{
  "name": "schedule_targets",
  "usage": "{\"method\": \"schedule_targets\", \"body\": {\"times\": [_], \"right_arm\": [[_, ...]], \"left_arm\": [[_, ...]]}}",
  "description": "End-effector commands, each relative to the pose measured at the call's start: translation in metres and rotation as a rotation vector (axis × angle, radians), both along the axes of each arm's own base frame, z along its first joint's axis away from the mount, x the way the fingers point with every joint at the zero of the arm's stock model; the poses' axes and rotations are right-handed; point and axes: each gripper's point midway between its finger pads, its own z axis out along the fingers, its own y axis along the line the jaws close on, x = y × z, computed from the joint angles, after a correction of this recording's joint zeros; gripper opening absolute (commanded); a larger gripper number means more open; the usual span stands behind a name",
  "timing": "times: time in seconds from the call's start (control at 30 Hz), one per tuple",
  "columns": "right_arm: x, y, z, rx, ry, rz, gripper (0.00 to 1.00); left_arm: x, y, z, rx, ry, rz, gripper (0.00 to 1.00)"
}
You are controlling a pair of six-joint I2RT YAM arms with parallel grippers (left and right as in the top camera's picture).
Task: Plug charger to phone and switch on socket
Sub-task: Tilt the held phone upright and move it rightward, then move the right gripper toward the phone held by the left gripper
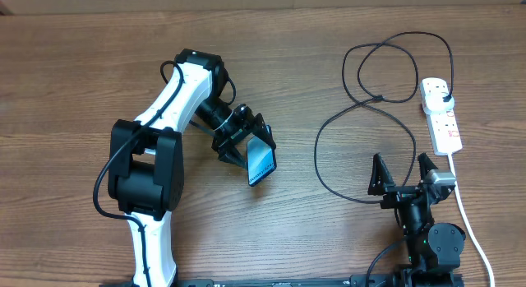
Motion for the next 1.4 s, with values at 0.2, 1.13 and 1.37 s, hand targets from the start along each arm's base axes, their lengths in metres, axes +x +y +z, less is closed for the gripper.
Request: {"method": "schedule_targets", "body": {"times": [0.2, 1.13, 1.37], "right_arm": [[0.0, -0.001, -0.002, -0.007, -0.002, -0.008, 1.0], [-0.057, 0.115, 0.003, 1.045, 0.491, 0.665, 1.0], [-0.05, 0.109, 0.009, 1.024, 0.428, 0.637, 1.0]], "left_arm": [[0.005, -0.011, 0.011, -0.078, -0.017, 0.002, 0.74], [0.024, -0.041, 0.045, -0.353, -0.033, 0.108, 0.71], [0.025, -0.041, 0.045, -0.359, -0.039, 0.109, 0.71]]}}
